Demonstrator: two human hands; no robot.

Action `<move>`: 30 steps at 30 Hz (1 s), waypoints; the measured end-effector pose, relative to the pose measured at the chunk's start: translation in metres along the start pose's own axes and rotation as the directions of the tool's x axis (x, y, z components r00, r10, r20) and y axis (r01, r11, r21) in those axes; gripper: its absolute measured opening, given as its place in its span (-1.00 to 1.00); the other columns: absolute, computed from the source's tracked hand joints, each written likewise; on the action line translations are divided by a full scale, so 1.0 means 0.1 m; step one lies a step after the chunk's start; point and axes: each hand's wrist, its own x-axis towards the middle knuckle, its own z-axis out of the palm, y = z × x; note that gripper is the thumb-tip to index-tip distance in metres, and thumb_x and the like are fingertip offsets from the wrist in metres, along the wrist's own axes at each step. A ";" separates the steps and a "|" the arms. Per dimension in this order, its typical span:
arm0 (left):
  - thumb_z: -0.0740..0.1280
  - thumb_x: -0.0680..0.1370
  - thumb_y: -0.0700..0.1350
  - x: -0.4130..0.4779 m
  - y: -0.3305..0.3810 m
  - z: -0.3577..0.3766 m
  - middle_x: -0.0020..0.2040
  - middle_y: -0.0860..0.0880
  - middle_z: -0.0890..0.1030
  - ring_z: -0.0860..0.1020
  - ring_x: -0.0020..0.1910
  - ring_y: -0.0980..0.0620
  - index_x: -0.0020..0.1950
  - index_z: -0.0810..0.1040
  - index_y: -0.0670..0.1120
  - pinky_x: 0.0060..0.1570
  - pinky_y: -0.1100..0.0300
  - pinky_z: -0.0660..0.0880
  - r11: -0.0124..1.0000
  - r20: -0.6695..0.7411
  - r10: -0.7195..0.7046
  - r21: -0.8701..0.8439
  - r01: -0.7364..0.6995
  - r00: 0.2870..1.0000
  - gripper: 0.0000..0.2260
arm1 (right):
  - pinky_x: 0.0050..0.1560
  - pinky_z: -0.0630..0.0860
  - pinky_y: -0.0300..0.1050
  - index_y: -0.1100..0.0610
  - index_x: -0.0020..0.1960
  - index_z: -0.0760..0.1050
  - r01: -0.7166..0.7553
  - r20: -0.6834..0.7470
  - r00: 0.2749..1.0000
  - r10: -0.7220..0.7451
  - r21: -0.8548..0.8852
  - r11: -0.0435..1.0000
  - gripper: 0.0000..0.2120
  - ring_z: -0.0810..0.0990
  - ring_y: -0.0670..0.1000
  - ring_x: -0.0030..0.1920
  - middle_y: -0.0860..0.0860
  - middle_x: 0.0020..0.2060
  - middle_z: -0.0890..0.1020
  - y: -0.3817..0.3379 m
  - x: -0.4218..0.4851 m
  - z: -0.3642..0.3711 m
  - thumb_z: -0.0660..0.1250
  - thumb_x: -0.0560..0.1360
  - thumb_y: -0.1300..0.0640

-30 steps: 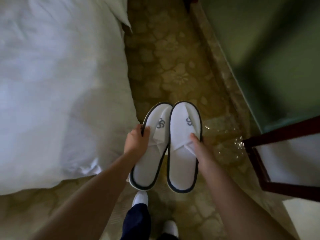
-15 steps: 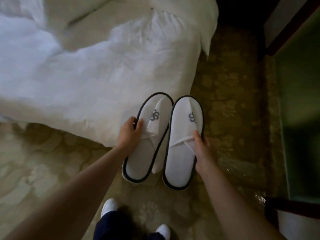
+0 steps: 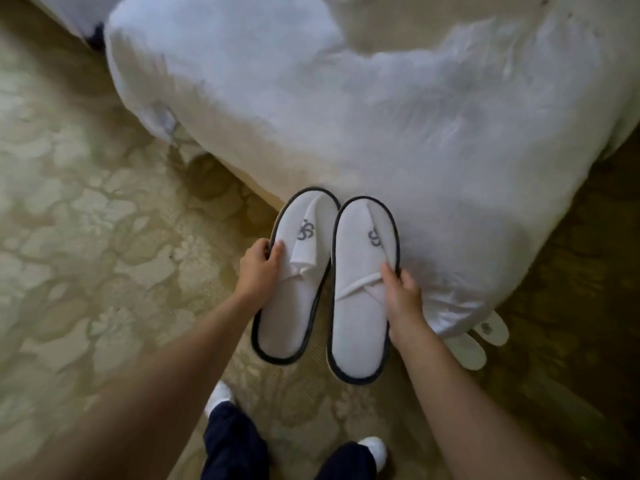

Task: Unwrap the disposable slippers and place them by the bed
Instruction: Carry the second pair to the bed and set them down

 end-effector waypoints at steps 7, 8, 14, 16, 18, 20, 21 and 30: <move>0.16 0.59 -0.02 0.61 -0.81 -1.49 -0.35 0.00 0.37 0.35 -0.32 0.02 -0.27 0.37 -0.10 -0.37 0.16 0.26 0.989 -0.083 -0.131 -0.077 0.125 0.988 -0.73 | -0.27 0.49 -0.19 0.08 0.30 0.42 0.061 0.122 0.992 -0.031 -0.249 0.967 -0.63 0.57 0.00 -0.10 0.08 0.09 0.58 -0.18 -0.23 1.68 0.22 0.55 -0.02; 0.16 0.59 -0.02 0.73 -0.91 -1.73 -0.35 0.01 0.37 0.35 -0.32 0.01 -0.27 0.37 -0.10 -0.37 0.17 0.26 0.987 -0.105 -0.147 -0.080 0.139 0.984 -0.73 | -0.26 0.50 -0.18 0.09 0.32 0.41 0.056 0.133 0.991 -0.017 -0.288 0.956 -0.61 0.58 0.03 -0.08 0.09 0.10 0.58 -0.21 -0.26 1.96 0.22 0.55 -0.03; 0.14 0.60 -0.03 1.14 -1.33 -2.81 -0.33 0.01 0.41 0.38 -0.31 0.02 -0.16 0.41 -0.15 -0.34 0.12 0.28 0.960 -0.227 -0.252 -0.177 0.215 0.941 -0.76 | -0.25 0.55 -0.13 0.09 0.34 0.38 0.056 0.229 0.973 0.030 -0.360 0.931 -0.59 0.60 0.08 -0.04 0.12 0.10 0.58 -0.28 -0.50 3.31 0.22 0.54 -0.04; 0.14 0.60 -0.02 1.19 -1.54 -3.07 -0.30 -0.02 0.44 0.40 -0.29 -0.01 -0.15 0.42 -0.16 -0.30 0.11 0.29 0.943 -0.253 -0.299 -0.225 0.244 0.920 -0.76 | -0.27 0.55 -0.13 0.06 0.36 0.35 0.066 0.275 0.960 0.046 -0.384 0.921 -0.58 0.60 0.07 -0.02 0.12 0.12 0.57 -0.29 -0.60 3.66 0.21 0.55 -0.04; 0.15 0.60 -0.03 1.22 -1.73 -3.28 -0.29 -0.05 0.45 0.41 -0.26 -0.02 -0.21 0.41 -0.14 -0.29 0.11 0.31 0.912 -0.282 -0.356 -0.312 0.266 0.891 -0.74 | -0.24 0.56 -0.10 0.03 0.36 0.32 0.078 0.324 0.944 0.068 -0.419 0.905 -0.60 0.59 0.09 0.02 0.11 0.13 0.55 -0.30 -0.67 3.97 0.21 0.55 -0.03; 0.14 0.61 -0.04 1.24 -1.90 -3.45 -0.31 -0.04 0.43 0.41 -0.24 -0.04 -0.24 0.40 -0.14 -0.29 0.12 0.32 0.854 -0.295 -0.456 -0.411 0.320 0.839 -0.72 | -0.20 0.56 -0.11 0.03 0.36 0.30 0.114 0.370 0.927 0.068 -0.449 0.886 -0.61 0.59 0.10 0.05 0.10 0.14 0.54 -0.31 -0.70 4.23 0.20 0.56 -0.02; 0.14 0.61 -0.03 1.27 -1.97 -3.52 -0.31 -0.05 0.44 0.44 -0.21 -0.05 -0.18 0.43 -0.17 -0.24 0.12 0.35 0.802 -0.286 -0.525 -0.480 0.354 0.802 -0.73 | -0.20 0.55 -0.13 0.03 0.36 0.30 0.135 0.387 0.920 0.063 -0.462 0.876 -0.62 0.58 0.09 0.06 0.10 0.15 0.53 -0.31 -0.69 4.34 0.19 0.57 -0.01; 0.13 0.59 0.04 1.88 -2.07 -3.95 -0.17 -0.16 0.54 0.53 -0.15 -0.14 -0.06 0.48 -0.19 -0.13 0.07 0.45 0.585 -0.226 -0.745 -0.674 0.451 0.627 -0.69 | -0.05 0.54 -0.04 0.06 0.39 0.27 0.177 0.458 0.882 0.113 -0.543 0.821 -0.58 0.57 0.09 0.07 0.10 0.15 0.53 -0.67 -0.26 5.32 0.20 0.56 -0.01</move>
